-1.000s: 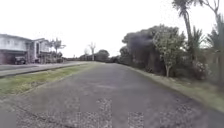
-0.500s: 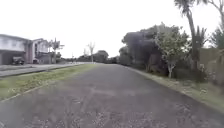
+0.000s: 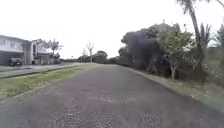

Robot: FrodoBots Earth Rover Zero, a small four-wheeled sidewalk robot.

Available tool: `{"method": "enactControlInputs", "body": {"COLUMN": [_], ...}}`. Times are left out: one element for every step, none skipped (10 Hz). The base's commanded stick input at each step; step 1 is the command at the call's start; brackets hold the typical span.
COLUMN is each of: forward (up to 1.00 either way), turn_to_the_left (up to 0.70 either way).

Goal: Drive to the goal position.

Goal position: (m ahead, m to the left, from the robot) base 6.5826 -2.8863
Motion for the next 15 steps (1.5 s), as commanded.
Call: {"method": "enactControlInputs", "body": {"forward": [0.7, 0.7, 0.7, 0.7, 0.7, 0.7, 0.7, 0.7, 0.7, 0.7, 0.7, 0.7, 0.7, 0.7, 0.7], "turn_to_the_left": [0.0, 0.0, 0.0, 0.0, 0.0, 0.0, 0.0, 0.0, 0.0, 0.0, 0.0, 0.0, 0.0, 0.0, 0.0]}}
